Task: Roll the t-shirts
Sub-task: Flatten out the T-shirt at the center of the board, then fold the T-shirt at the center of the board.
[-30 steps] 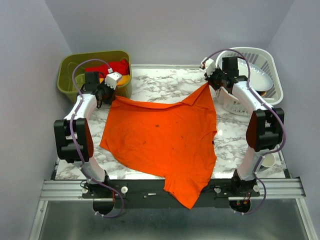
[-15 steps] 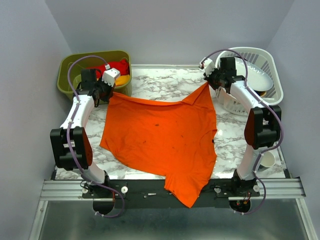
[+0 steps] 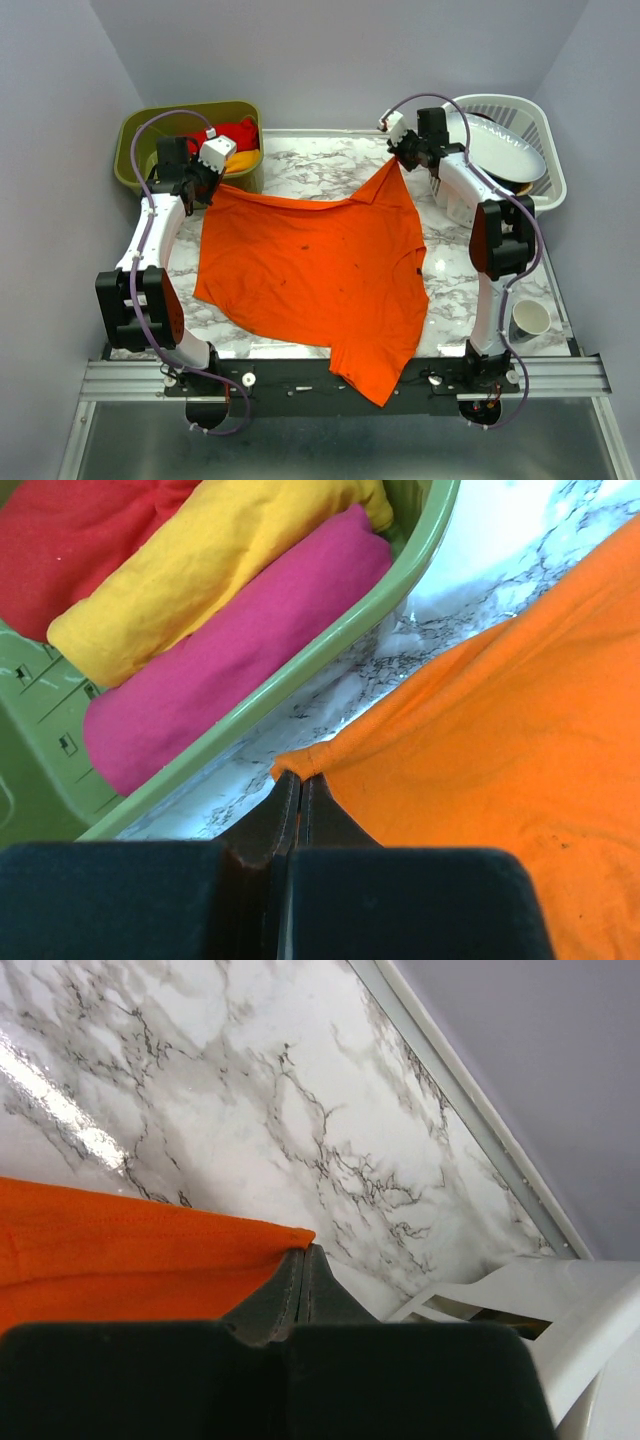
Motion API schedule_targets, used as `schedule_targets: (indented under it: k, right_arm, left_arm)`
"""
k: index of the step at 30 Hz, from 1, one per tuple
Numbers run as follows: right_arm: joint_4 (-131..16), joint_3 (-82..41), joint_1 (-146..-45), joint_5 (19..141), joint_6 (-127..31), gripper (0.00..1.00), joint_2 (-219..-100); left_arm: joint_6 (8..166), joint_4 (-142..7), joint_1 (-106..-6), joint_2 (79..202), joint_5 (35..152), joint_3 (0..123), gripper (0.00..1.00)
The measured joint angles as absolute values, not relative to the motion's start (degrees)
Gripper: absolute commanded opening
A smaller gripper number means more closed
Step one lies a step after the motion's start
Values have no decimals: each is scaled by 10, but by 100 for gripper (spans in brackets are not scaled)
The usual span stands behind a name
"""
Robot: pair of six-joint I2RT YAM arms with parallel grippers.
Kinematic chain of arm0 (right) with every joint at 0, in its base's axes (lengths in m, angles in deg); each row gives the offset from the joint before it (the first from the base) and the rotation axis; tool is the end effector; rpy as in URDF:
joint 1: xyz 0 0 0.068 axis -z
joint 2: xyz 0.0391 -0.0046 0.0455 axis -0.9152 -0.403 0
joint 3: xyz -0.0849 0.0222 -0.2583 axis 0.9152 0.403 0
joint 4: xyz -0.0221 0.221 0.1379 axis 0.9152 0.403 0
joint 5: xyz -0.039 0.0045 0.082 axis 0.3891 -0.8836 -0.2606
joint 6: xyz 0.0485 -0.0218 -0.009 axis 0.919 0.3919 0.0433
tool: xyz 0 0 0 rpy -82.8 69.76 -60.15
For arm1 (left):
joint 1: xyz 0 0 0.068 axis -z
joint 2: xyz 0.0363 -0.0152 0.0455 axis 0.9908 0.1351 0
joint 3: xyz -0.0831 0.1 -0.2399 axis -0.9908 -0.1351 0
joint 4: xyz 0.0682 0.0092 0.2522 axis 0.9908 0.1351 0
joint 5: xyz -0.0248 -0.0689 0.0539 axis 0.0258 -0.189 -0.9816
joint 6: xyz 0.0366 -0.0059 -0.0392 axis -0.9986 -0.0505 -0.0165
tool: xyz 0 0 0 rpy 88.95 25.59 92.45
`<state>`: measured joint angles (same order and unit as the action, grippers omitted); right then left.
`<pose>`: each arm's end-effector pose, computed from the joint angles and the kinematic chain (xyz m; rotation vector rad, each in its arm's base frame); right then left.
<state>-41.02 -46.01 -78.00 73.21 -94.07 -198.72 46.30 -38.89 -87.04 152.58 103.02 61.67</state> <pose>0.4802 0.1091 0.2499 -1.0651 1.9138 0.0044 0.3407 0.0176 0.3023 0.6284 2.1558 -0.0417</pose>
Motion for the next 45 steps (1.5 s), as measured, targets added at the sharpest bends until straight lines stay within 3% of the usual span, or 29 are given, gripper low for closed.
schedule_targets:
  k: [8, 19, 25, 45]
  right_arm:
    - [-387, -452, -781, 733, -930, 0, -1970]
    - [-329, -291, -785, 731, -884, 1, -1756]
    - [-311, -214, -802, 729, -850, 1, -1700]
    - [-148, -114, -812, 674, -723, 0, -1500]
  left_arm:
    - [453, -388, -871, 1526, 1019, 617, 0]
    - [426, -390, -892, 1529, 1020, 601, 0]
    - [403, -385, -921, 1535, 1032, 601, 0]
    - [342, -332, -927, 1535, 1076, 530, 0]
